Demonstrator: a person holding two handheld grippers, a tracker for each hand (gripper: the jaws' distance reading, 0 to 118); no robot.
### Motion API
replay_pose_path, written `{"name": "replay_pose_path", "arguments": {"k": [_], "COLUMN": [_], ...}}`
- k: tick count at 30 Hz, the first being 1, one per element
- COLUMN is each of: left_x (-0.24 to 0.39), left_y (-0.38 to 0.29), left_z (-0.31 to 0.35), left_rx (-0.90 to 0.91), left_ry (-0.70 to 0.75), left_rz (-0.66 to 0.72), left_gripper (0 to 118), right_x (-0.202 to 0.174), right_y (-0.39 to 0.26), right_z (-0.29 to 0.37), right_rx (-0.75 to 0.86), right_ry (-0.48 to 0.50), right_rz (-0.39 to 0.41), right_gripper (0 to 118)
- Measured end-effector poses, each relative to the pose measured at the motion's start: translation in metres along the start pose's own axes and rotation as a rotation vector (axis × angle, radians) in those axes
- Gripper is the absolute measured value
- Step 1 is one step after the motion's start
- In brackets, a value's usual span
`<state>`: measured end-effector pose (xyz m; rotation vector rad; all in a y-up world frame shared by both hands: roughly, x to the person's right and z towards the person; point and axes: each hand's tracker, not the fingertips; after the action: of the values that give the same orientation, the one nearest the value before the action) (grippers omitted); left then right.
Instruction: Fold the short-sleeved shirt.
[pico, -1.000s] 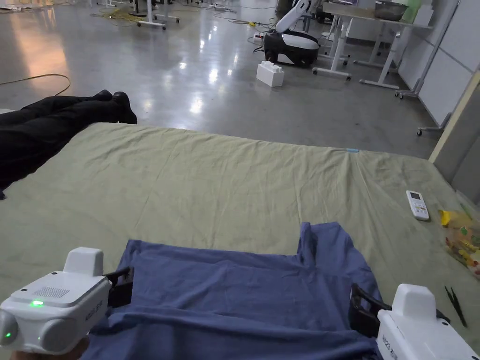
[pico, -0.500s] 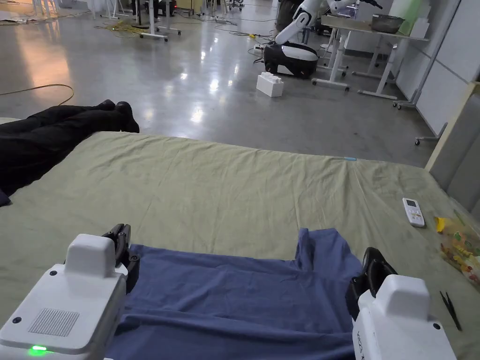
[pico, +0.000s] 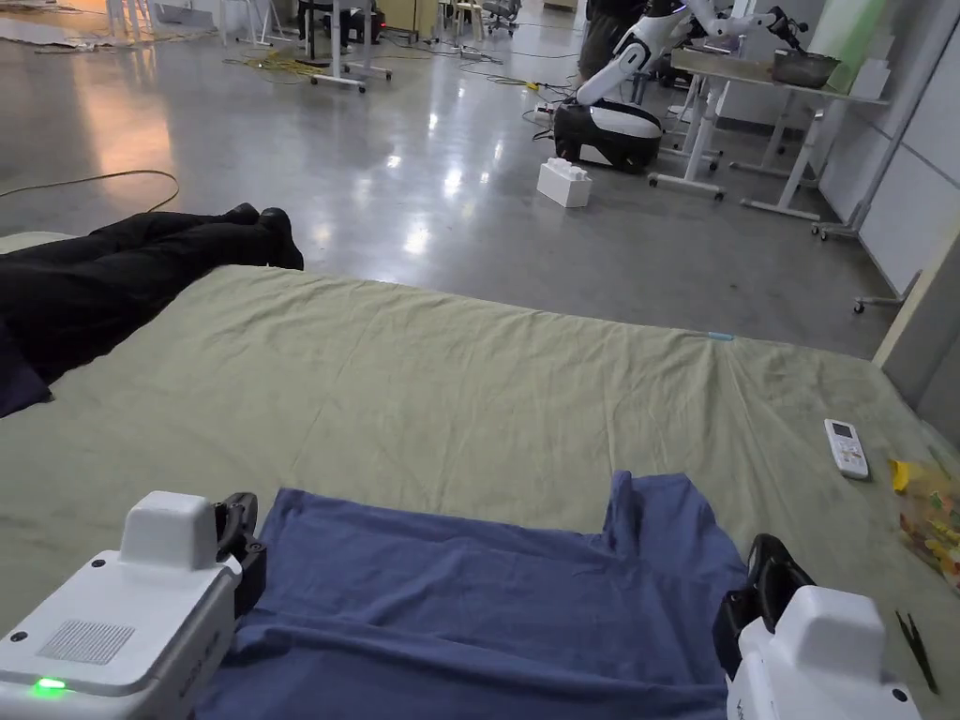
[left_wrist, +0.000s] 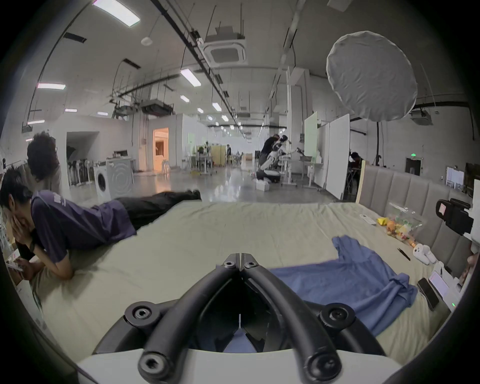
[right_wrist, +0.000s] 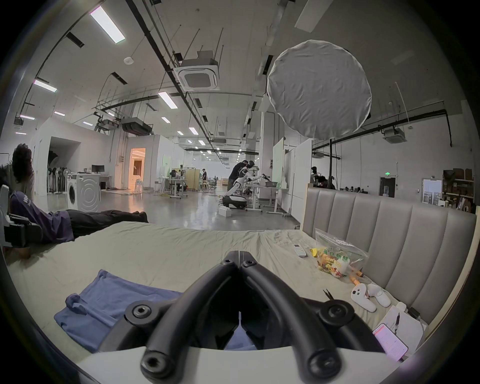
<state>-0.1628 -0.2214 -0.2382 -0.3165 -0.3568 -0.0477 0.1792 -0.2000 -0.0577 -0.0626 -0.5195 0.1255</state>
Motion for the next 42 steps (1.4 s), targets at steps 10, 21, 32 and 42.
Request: {"name": "replay_pose_path", "arguments": {"k": [10,21,32,42], "left_x": [-0.047,-0.054,-0.025,-0.037], "left_y": [-0.07,-0.125,-0.122,-0.107], "left_z": [-0.059,-0.101,-0.093,-0.071], "left_rx": [-0.517,-0.763,-0.766,-0.685], "left_ry": [-0.01,0.046,-0.024,-0.014], "left_rz": [0.084,0.074,-0.053,-0.038], "left_gripper": [38,73,8,8], "right_x": [0.006,0.021,0.06,0.107], "right_y": [-0.025,-0.051,-0.073,-0.118], "right_z": [0.0,0.007,0.017,-0.021], "right_rx": [-0.095,-0.209,-0.342,-0.75], "right_ry": [0.008,-0.019,-0.083,-0.002], "right_rz": [0.005,-0.024,-0.039,-0.062], "right_gripper": [0,0,1,59]}}
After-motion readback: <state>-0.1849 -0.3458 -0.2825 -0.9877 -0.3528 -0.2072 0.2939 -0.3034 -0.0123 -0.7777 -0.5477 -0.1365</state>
